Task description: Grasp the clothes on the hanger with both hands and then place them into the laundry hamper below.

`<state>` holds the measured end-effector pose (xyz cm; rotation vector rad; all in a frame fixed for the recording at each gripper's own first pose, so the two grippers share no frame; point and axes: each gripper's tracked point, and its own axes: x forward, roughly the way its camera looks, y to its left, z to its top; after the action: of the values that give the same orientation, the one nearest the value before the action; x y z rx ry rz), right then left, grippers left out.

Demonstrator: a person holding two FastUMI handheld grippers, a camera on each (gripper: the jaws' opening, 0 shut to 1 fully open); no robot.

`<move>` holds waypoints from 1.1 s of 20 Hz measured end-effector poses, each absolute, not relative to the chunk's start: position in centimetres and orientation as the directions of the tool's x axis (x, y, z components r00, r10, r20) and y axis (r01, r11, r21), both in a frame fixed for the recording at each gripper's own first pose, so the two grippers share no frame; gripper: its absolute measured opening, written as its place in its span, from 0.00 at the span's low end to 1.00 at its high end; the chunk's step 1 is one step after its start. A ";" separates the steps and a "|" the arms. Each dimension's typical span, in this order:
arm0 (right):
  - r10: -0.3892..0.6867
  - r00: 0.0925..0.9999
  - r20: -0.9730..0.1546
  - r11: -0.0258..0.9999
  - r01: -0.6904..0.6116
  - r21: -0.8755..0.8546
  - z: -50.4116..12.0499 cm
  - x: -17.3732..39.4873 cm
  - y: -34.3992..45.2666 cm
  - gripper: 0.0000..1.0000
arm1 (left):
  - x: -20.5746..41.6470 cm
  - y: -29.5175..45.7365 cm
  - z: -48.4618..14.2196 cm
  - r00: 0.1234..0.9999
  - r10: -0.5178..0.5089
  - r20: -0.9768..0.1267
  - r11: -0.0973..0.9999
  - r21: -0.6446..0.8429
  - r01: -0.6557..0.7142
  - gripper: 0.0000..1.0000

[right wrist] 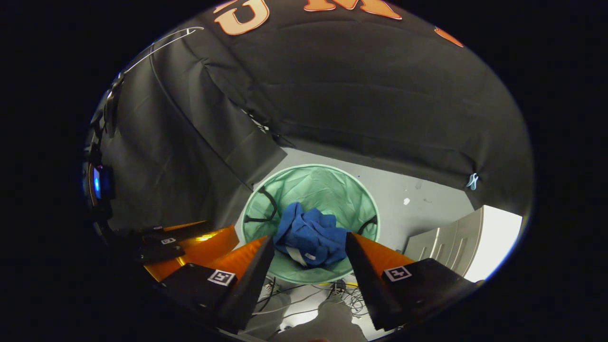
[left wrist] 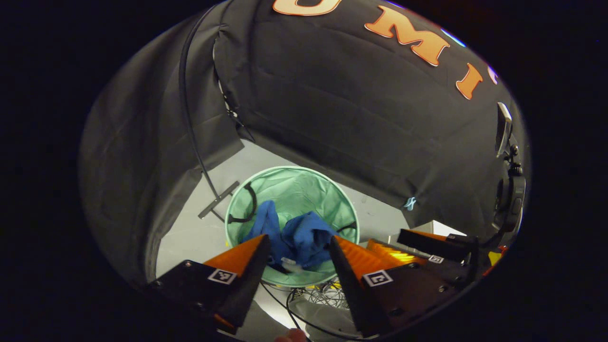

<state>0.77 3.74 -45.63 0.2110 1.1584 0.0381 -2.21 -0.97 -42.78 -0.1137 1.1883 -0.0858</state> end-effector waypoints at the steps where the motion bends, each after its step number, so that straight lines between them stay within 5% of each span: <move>1: 0.134 0.406 -0.904 0.979 0.085 0.184 -45.6 0.9 3.5 0.99 | -2.3 -1.0 -42.7 0.368 -0.127 -0.921 0.991 -0.137 -0.001 0.96; 13: 0.120 0.451 -0.884 0.984 0.064 0.166 -44.1 -0.2 3.1 0.99 | -1.8 -1.1 -40.0 0.461 -0.123 -0.879 0.989 -0.146 -0.014 0.97; 22: 0.137 0.650 -0.747 0.984 -0.005 0.176 -35.6 3.5 2.8 0.99 | 1.4 -1.0 -31.1 0.659 -0.068 -0.749 0.992 -0.122 -0.036 0.97</move>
<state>3.45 2.81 -35.61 0.1640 0.8598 0.0814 1.41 -1.00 -31.07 -0.1297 0.8518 -0.0186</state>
